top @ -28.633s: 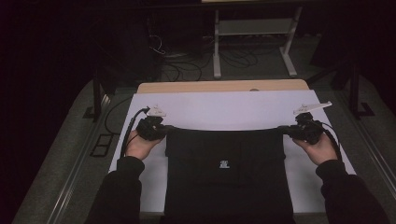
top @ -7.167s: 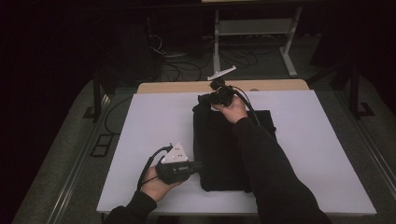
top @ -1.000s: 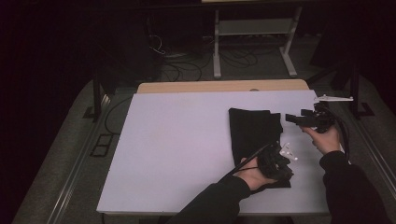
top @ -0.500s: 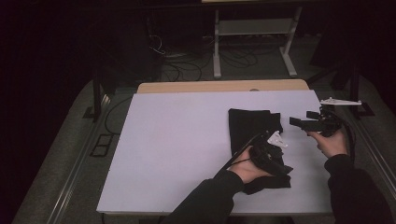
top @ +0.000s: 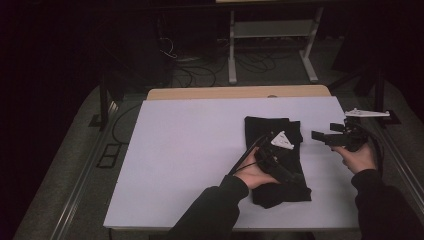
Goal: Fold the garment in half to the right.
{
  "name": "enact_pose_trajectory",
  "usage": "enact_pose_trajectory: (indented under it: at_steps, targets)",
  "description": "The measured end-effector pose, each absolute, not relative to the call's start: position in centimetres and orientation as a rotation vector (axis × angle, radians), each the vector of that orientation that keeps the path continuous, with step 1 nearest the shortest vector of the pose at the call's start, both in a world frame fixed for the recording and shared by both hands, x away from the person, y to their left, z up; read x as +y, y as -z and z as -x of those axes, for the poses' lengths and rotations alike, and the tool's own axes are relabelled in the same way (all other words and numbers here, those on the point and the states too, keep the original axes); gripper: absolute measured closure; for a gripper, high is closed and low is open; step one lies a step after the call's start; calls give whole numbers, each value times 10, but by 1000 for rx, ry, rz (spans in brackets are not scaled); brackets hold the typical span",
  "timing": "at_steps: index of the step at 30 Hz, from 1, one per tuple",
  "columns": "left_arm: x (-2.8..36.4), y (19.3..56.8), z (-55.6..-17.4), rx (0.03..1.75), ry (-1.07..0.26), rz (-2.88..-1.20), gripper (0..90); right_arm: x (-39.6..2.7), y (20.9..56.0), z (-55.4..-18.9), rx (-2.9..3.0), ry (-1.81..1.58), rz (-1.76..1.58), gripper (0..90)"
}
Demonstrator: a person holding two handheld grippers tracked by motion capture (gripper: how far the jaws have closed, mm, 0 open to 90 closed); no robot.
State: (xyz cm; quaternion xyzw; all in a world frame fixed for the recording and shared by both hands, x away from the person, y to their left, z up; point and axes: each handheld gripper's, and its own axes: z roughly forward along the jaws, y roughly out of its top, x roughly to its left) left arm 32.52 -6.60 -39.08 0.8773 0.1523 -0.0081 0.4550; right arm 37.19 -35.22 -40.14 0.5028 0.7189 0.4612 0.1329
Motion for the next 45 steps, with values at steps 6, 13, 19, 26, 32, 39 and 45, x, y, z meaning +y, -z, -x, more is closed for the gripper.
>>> enact_pose_trajectory:
  at_steps: [6, 13, 19, 26, 32, 39, 45]
  targets:
    - [-49, 386, -328, 393, -24, -2150, 0, -356, 398, -361, 2080, -1344, -1455, 0]
    - [-28, 380, -332, 428, -67, -2123, 0, -363, 396, -350, 2064, -1356, -1451, 0]
    - [-14, 378, -334, 453, -88, -2119, 0, -367, 397, -343, 2063, -1355, -1446, 0]
    - [2, 377, -337, 478, -115, -2111, 0, -369, 396, -334, 2063, -1354, -1439, 0]
    - [17, 377, -338, 492, -129, -2106, 0, -371, 395, -326, 2059, -1360, -1433, 0]
    - [34, 376, -340, 522, -147, -2096, 0, -367, 393, -319, 2071, -1361, -1401, 0]
    - [51, 375, -340, 547, -167, -2089, 0, -366, 394, -311, 2075, -1363, -1389, 0]
